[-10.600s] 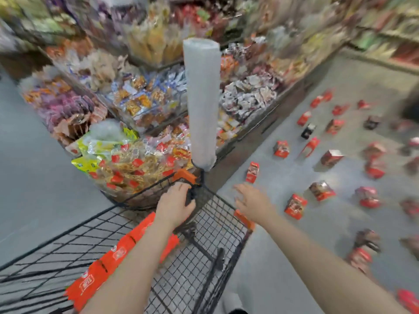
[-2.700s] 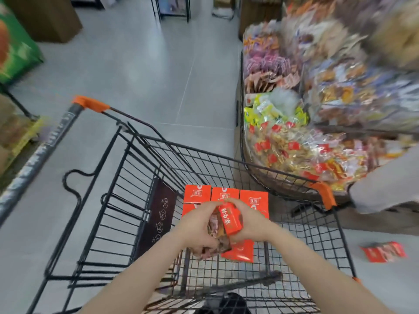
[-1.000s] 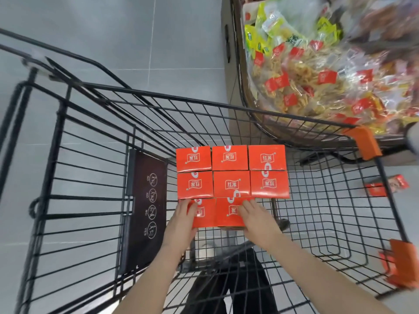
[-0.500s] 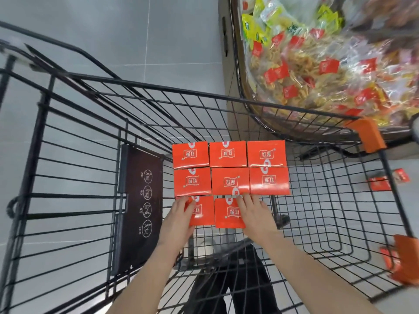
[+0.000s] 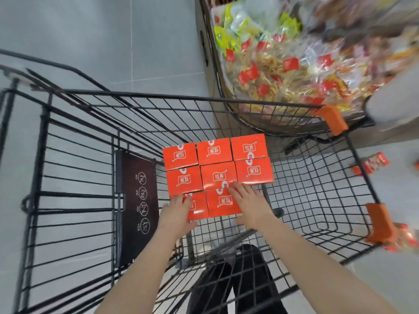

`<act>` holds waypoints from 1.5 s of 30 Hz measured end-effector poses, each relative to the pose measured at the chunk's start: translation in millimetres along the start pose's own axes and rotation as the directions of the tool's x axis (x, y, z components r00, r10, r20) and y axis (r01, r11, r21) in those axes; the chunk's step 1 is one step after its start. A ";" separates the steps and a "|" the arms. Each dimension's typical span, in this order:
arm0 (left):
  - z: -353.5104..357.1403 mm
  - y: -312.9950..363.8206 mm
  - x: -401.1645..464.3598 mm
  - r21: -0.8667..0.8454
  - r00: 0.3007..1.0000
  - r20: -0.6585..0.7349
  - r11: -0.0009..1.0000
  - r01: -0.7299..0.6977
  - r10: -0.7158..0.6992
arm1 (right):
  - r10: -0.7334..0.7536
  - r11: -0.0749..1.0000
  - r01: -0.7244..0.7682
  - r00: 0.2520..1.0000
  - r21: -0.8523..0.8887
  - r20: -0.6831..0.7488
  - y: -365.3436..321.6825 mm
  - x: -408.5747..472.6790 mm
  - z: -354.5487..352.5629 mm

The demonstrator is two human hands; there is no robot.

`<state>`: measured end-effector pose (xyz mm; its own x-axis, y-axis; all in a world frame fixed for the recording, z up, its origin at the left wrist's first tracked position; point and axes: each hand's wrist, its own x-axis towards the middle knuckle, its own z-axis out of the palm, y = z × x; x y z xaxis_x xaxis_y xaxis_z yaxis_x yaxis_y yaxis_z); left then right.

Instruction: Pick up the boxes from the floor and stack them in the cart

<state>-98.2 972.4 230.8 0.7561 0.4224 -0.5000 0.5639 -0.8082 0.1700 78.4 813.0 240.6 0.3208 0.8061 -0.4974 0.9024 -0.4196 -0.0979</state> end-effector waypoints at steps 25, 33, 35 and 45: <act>-177.0 566.0 -79.2 0.347 0.467 -0.391 0.596 -0.724 0.794 | 0.746 0.664 -0.553 0.443 0.504 -0.497 308.4 -523.3 -66.4; -99.9 780.2 -143.5 0.353 0.281 -0.243 0.354 -0.866 0.929 | 0.924 0.361 -0.650 0.156 0.668 -0.348 377.7 -711.8 29.2; -77.7 821.9 -151.9 0.329 0.228 -0.200 0.285 -0.901 0.953 | 0.953 0.280 -0.642 0.095 0.714 -0.289 391.6 -743.4 56.8; 36.7 1003.8 -127.5 0.169 0.075 0.056 0.064 -0.984 0.996 | 0.988 -0.105 -0.601 -0.155 0.792 0.013 478.9 -837.6 181.1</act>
<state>359.2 92.3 434.1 0.5995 -0.7959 0.0845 -0.7633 -0.5368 0.3595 189.7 -138.7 454.1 0.8379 -0.5450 -0.0304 -0.5152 -0.7712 -0.3738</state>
